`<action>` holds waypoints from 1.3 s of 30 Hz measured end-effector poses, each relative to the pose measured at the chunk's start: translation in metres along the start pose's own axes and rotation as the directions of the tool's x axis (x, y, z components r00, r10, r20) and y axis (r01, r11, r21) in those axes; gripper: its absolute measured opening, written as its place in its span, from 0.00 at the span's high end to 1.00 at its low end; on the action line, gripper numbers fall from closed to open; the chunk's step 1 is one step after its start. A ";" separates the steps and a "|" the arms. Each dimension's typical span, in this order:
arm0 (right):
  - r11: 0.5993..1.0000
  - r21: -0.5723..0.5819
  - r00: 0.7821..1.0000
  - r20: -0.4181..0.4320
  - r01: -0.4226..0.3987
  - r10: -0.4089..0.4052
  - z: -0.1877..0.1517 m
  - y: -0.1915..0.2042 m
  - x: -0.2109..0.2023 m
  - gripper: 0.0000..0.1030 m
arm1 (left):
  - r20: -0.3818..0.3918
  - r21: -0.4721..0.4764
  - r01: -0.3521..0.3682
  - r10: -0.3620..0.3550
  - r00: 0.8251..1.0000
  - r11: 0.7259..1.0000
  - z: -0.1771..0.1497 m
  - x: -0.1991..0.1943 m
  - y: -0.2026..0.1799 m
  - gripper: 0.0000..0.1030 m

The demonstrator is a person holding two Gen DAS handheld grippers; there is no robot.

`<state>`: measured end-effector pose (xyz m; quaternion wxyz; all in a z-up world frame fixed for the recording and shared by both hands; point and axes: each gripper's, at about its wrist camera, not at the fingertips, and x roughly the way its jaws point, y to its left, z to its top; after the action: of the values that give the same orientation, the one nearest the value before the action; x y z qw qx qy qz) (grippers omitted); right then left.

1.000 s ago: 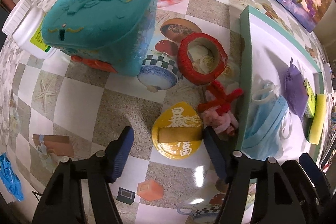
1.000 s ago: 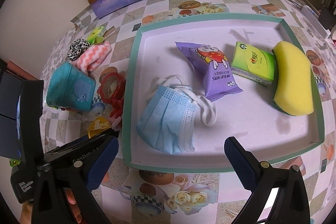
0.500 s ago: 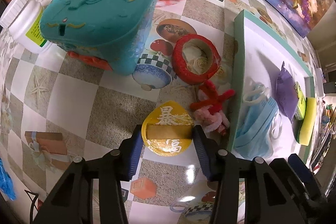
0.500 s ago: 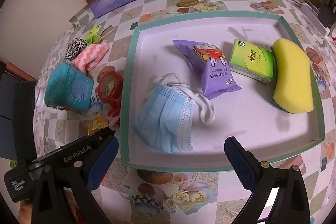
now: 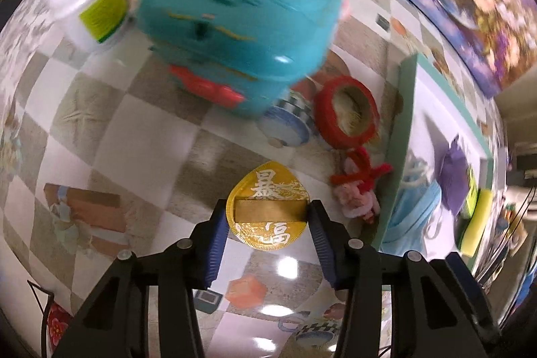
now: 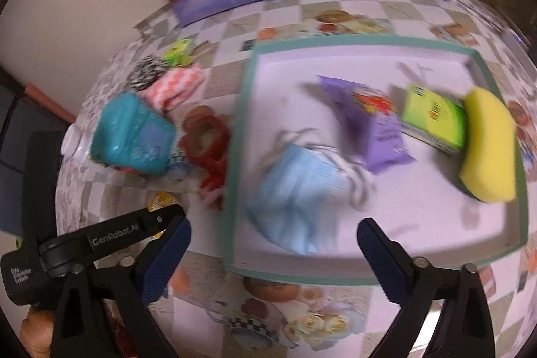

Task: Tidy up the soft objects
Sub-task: 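Close left gripper on the yellow pouch, then grasp red bow toy with right gripper while left gripper holds yellow pouch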

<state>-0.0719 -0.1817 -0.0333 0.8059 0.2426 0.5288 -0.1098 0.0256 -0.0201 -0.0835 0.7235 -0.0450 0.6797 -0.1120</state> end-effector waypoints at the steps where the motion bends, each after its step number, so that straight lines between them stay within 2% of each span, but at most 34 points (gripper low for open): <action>1: 1.000 -0.019 1.000 -0.001 -0.009 0.009 0.001 0.005 0.002 0.13 | 0.005 -0.013 0.001 -0.001 1.000 1.000 0.000 -0.002 0.004 0.52; 10: 0.982 -0.175 0.998 0.004 -0.064 0.065 0.007 0.052 0.016 0.34 | 0.064 -0.110 -0.008 0.015 0.998 0.994 0.003 -0.024 0.048 0.52; 14: 0.971 -0.231 0.998 -0.004 -0.062 0.062 0.006 0.070 0.023 0.37 | 0.072 -0.136 0.003 0.007 0.997 0.991 0.006 -0.030 0.066 0.52; 16: 0.965 -0.257 0.999 -0.014 -0.048 0.046 0.005 0.076 0.029 0.43 | 0.071 -0.150 0.016 -0.005 0.997 0.989 0.007 -0.032 0.073 0.52; 20: 0.957 -0.289 1.000 -0.031 -0.009 0.000 0.005 0.082 0.040 0.46 | 0.065 -0.170 0.035 -0.025 0.998 0.985 0.006 -0.036 0.085 0.52; 22: 0.957 -0.291 0.999 -0.032 0.004 -0.013 0.006 0.082 0.044 0.52 | 0.062 -0.176 0.043 -0.033 0.998 0.983 0.007 -0.037 0.091 0.52; 30: 0.936 -0.345 0.995 -0.047 0.063 -0.085 0.008 0.086 0.059 0.58 | 0.057 -0.185 0.068 -0.058 0.997 0.980 0.012 -0.037 0.103 0.52; 34: 0.927 -0.363 0.992 -0.036 0.098 -0.119 0.008 0.088 0.062 0.68 | 0.053 -0.186 0.069 -0.060 0.997 0.980 0.013 -0.038 0.108 0.52; 39: 0.904 -0.401 0.986 -0.010 0.150 -0.168 0.007 0.092 0.065 0.75 | 0.049 -0.191 0.059 -0.051 0.998 0.980 0.013 -0.022 0.071 0.52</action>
<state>0.0006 -0.1016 -0.0646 0.8147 0.0319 0.5760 -0.0598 0.0444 0.0523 -0.0764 0.7271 -0.1358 0.6698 -0.0649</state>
